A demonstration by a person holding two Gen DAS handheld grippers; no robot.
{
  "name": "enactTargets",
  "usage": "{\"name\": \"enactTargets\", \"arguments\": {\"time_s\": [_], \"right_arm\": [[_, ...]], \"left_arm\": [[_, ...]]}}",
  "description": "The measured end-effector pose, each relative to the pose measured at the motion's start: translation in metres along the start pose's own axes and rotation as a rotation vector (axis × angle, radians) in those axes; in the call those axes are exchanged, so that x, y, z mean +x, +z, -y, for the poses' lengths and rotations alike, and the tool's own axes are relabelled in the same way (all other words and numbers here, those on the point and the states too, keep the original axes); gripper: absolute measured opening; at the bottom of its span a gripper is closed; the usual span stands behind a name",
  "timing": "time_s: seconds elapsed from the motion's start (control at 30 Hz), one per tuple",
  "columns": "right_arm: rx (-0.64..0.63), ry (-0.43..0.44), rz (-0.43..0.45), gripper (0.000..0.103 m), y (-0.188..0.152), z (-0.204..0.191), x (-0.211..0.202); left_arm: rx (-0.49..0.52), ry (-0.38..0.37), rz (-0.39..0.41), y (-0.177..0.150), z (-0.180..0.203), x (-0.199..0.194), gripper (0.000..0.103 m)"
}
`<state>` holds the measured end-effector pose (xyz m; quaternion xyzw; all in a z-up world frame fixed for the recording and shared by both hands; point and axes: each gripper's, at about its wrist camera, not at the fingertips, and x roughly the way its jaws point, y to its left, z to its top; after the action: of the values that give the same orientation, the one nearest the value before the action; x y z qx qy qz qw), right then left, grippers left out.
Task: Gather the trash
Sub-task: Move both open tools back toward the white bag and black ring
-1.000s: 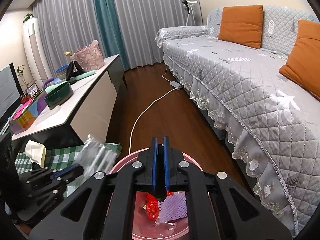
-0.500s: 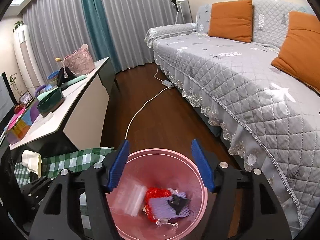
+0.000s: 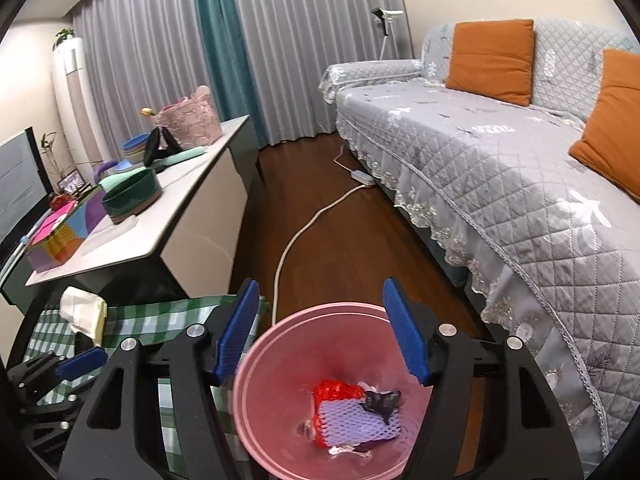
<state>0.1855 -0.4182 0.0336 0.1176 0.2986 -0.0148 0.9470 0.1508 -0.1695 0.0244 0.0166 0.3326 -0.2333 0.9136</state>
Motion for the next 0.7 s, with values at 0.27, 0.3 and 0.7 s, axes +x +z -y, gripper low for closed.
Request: {"name": "enactTargets", "arguments": {"time_s": [0.27, 0.3, 0.7], "right_arm": [[-0.045, 0.069, 0.033, 0.065, 0.002, -0.041, -0.021], [-0.055, 0.078, 0.031, 0.065, 0.001, -0.047, -0.022], [-0.121, 0.127, 0.017, 0.065, -0.009, -0.086, -0.029]], "left_arm": [[-0.013, 0.06, 0.046, -0.005, -0.032, -0.052, 0.029], [-0.017, 0.064, 0.049, -0.005, -0.035, -0.056, 0.028], [-0.052, 0.131, 0.083, -0.037, -0.075, -0.092, 0.016]]}}
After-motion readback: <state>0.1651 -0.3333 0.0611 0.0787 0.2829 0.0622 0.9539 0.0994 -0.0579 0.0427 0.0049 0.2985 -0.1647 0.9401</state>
